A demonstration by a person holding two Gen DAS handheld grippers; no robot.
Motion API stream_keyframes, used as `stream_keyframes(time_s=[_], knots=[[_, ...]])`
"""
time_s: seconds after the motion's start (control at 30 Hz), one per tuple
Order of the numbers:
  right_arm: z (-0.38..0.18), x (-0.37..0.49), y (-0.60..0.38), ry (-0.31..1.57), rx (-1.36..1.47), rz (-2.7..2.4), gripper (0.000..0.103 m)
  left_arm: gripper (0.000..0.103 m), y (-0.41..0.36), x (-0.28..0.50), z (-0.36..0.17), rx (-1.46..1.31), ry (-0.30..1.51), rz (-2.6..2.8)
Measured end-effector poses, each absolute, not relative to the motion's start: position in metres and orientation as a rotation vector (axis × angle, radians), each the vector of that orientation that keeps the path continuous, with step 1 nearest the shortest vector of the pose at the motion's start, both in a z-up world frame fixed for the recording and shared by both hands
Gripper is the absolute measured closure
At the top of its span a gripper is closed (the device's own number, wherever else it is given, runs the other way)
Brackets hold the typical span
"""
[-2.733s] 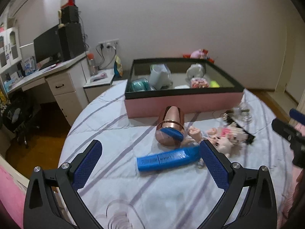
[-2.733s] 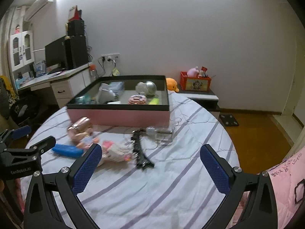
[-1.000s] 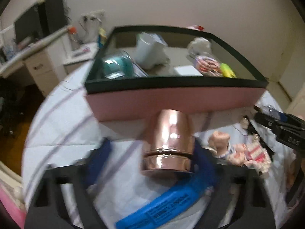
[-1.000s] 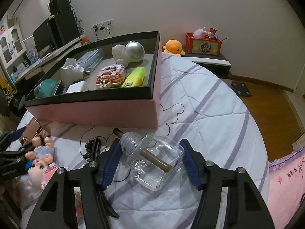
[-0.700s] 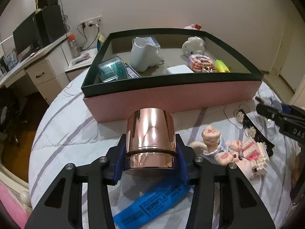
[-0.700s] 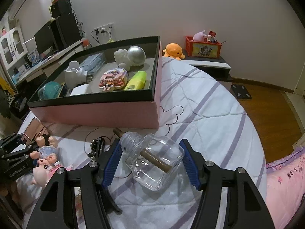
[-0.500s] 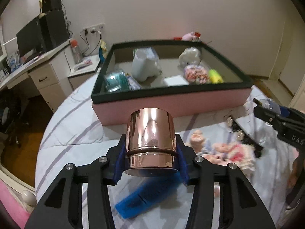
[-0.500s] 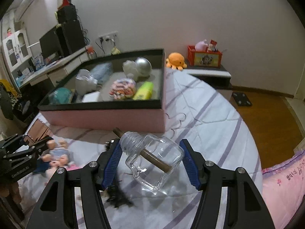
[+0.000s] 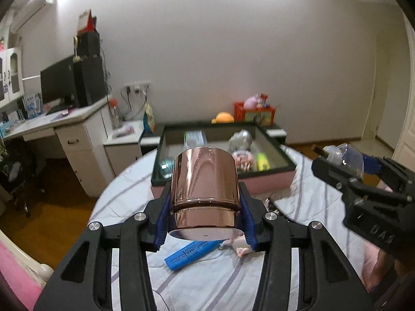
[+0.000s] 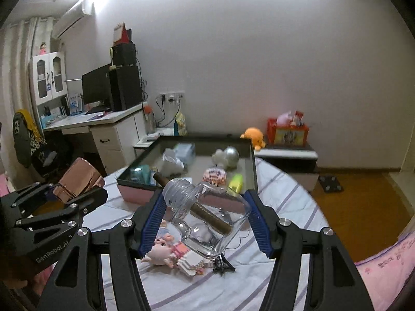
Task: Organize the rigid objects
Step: 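Lift the cup and glass bottle and carry them toward the pink box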
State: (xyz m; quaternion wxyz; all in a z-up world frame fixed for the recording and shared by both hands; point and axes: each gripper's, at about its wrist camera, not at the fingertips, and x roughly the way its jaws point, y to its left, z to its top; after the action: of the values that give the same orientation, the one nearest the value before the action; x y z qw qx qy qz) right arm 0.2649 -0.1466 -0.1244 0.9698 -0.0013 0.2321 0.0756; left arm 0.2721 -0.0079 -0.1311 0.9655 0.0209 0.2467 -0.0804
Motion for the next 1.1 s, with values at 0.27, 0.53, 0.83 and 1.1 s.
stream_keyframes(time_s=[0.27,0.53,0.83,1.1], knots=[[-0.094,0.223,-0.126,0.336,-0.031,0.162,0.040,0.056,-0.002,0.229,-0.097,0.019,0.347,-0.153],[-0.077,0.198,-0.117,0.276,-0.046,0.163,0.040,0.056,0.000,0.205,-0.082,0.034,0.260,-0.142],[-0.069,0.193,-0.117,0.242,-0.051,0.164,0.040,0.056,-0.002,0.205,-0.072,0.085,0.215,-0.116],[-0.063,0.206,-0.119,0.224,-0.048,0.165,0.040,0.056,-0.009,0.222,-0.069,0.113,0.194,-0.097]])
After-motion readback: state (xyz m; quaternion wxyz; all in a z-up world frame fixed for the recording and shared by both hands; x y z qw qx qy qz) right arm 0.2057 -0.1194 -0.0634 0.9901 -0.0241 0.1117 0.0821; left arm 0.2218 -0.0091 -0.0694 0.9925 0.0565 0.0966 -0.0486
